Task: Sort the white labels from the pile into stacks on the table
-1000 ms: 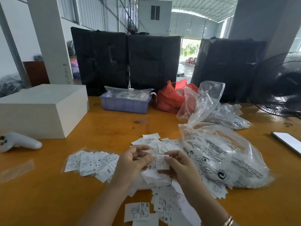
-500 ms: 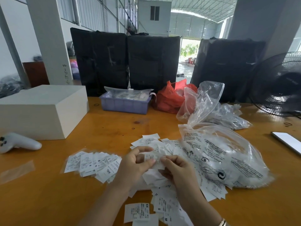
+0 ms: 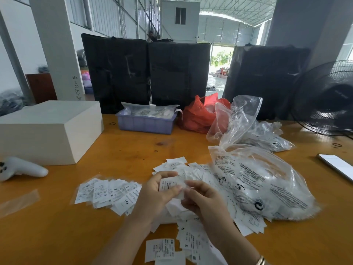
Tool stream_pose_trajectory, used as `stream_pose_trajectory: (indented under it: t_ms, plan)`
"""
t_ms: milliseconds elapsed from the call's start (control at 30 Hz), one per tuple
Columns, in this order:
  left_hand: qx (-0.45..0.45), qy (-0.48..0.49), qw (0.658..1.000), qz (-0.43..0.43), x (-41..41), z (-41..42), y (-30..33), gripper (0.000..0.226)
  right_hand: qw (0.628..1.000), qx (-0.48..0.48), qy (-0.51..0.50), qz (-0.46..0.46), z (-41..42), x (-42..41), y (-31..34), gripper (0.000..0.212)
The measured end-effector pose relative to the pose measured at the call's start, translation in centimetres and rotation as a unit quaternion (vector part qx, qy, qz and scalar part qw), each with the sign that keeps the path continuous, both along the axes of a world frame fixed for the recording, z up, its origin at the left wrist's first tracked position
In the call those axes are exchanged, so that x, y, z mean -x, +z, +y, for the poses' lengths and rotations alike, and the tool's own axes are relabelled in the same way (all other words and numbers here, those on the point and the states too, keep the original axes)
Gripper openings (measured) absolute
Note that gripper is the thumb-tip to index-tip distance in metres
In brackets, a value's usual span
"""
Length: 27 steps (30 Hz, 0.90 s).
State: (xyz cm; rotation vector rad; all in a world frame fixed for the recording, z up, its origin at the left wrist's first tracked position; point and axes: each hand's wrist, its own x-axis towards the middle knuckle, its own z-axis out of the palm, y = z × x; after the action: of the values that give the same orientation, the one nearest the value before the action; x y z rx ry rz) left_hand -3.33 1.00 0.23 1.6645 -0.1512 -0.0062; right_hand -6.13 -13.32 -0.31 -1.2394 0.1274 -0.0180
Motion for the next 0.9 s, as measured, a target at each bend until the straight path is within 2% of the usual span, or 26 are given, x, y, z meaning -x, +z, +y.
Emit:
stream_pose_trajectory:
  t_ms: [467, 533, 600, 667, 767, 833, 900]
  plan:
    - [-0.043, -0.004, 0.999, 0.001, -0.2, -0.1, 0.0, 0.031, 0.993, 0.109, -0.033, -0.020, 0.3, 0.0, -0.1, 0.004]
    - [-0.072, 0.000, 0.997, -0.004, -0.2, -0.1, 0.1, 0.032, 0.990, 0.134, -0.033, -0.025, 0.4, 0.2, 0.0, 0.005]
    - [-0.142, 0.014, 0.989, -0.034, -0.3, 0.5, 0.2, 0.034, 0.982, 0.180, -0.040, -0.032, 0.3, 0.3, 0.3, 0.005]
    - [-0.247, 0.043, 0.967, -0.055, -0.6, 2.0, 0.8, 0.041, 0.971, 0.231, -0.051, -0.043, -0.3, 0.4, 1.3, 0.006]
    - [-0.387, 0.117, 0.914, -0.036, -1.1, 5.8, 1.9, 0.051, 0.962, 0.256, -0.063, -0.067, -2.4, 1.8, 3.3, 0.009]
    - [-0.469, 0.149, 0.870, -0.023, -1.1, 8.2, 1.8, 0.053, 0.966, 0.242, -0.047, -0.081, -4.0, 4.0, 4.6, 0.011]
    - [-0.513, 0.148, 0.845, 0.006, -0.9, 9.5, 1.2, 0.056, 0.969, 0.227, -0.031, -0.087, -5.5, 7.2, 4.9, 0.011]
